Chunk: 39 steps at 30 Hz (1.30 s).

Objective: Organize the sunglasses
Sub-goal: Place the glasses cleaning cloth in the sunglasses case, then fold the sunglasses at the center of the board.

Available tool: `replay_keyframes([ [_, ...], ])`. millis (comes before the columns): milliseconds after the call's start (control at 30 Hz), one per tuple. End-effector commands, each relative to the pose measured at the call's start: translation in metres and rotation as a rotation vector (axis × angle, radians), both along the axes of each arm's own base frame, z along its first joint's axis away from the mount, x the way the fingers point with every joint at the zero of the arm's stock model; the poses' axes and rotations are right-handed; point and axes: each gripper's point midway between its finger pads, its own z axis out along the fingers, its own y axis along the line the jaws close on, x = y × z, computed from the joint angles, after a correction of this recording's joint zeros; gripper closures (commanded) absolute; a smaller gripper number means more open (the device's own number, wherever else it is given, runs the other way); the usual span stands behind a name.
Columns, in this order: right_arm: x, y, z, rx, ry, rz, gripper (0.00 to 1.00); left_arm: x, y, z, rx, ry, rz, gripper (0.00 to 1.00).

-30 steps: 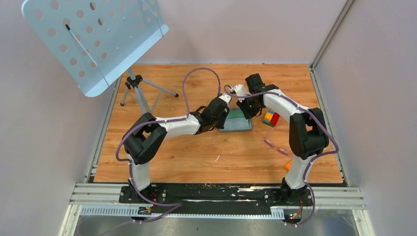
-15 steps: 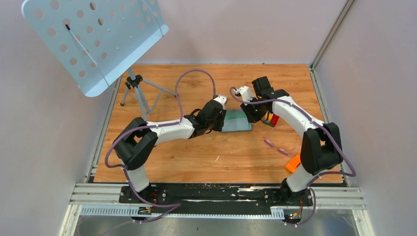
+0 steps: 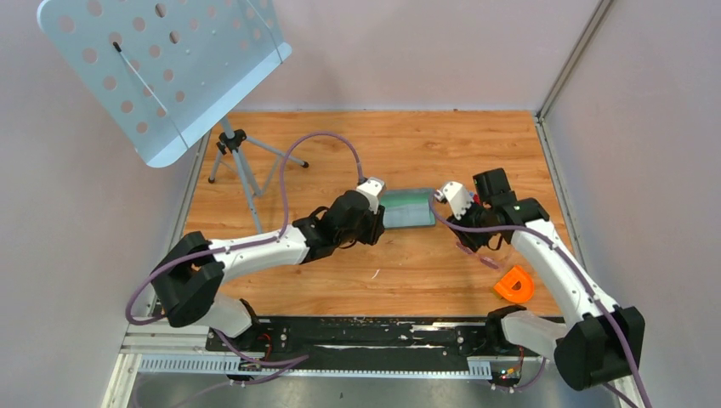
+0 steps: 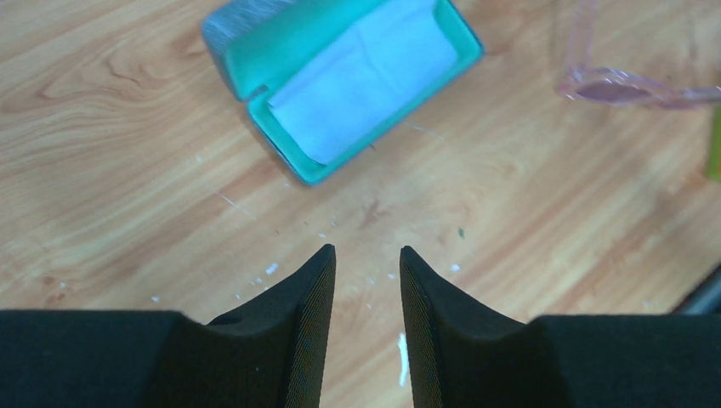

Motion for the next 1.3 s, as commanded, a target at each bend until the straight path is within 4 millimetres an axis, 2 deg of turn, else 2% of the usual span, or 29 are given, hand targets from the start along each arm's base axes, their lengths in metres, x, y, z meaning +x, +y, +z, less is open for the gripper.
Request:
replay_keyframes([
  [0, -0.045, -0.042, -0.029, -0.147, 0.127, -0.008, 0.56, -0.028, -0.001, 0.009, -0.011, -0.023, -0.067, 0.62],
  [167, -0.056, -0.061, -0.046, -0.202, 0.184, -0.038, 0.55, -0.047, 0.009, 0.011, 0.003, -0.037, -0.084, 0.61],
  [333, -0.045, -0.069, -0.054, -0.227, 0.198, -0.065, 0.55, -0.054, 0.015, 0.014, -0.014, -0.041, -0.090, 0.61],
  [700, -0.018, -0.056, -0.074, -0.187, 0.245, -0.054, 0.56, -0.058, 0.018, 0.013, -0.016, -0.044, -0.106, 0.61],
  [1000, -0.014, -0.052, -0.088, -0.177, 0.266, -0.050, 0.71, -0.060, 0.019, 0.010, -0.014, -0.037, -0.105, 0.62],
  [1267, -0.015, -0.055, -0.093, -0.190, 0.260, -0.057, 0.93, -0.059, 0.017, 0.016, -0.024, -0.043, -0.111, 0.62],
])
